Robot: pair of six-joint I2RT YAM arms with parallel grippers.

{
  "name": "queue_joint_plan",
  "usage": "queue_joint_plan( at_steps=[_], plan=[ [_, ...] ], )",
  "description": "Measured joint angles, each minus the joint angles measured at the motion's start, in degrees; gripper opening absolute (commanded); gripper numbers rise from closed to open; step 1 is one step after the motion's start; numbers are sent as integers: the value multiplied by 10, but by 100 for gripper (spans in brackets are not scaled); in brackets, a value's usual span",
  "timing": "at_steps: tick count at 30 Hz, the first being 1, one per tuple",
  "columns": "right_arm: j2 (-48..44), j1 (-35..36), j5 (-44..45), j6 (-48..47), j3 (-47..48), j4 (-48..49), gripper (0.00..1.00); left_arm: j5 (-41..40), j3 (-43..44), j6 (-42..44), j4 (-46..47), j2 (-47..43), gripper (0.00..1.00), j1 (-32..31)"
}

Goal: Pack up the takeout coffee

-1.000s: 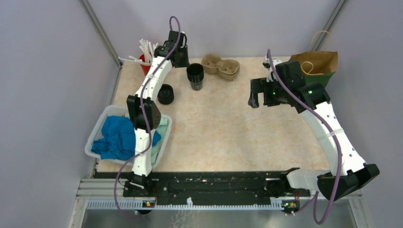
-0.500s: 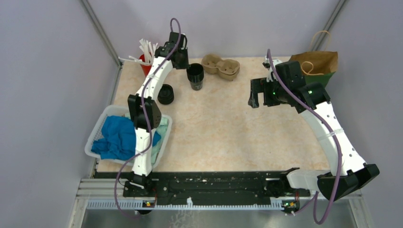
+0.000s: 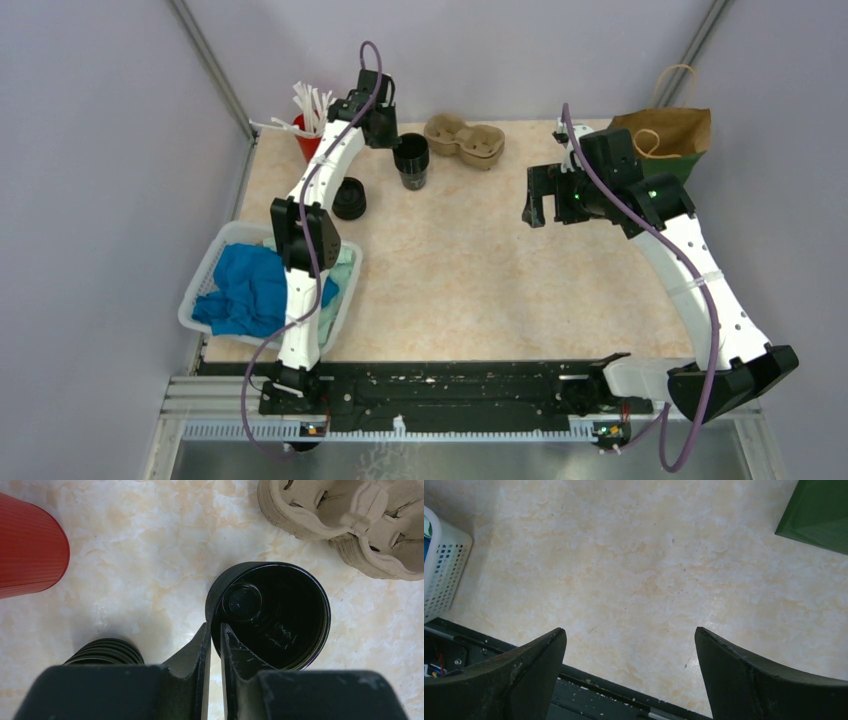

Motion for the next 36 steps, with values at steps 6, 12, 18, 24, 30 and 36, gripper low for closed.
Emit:
queue_joint_plan(
  at_steps=[6, 12, 18, 24, 30, 36],
  plan=[
    [0, 0, 0, 0, 0, 0, 99, 0, 0, 0, 0, 0, 9, 0],
    [0, 0, -1, 0, 0, 0, 99, 0, 0, 0, 0, 0, 0, 0],
    [0, 0, -2, 0, 0, 0, 99, 0, 2, -5, 0, 0, 0, 0],
    [0, 0, -2, 0, 0, 0, 99, 0, 2, -21, 1, 0, 0, 0],
    [0, 0, -2, 0, 0, 0, 99, 12, 2, -46, 1, 0, 0, 7],
    [0, 0, -4, 0, 0, 0, 99, 34, 2, -69, 3, -3, 0, 16]
  ],
)
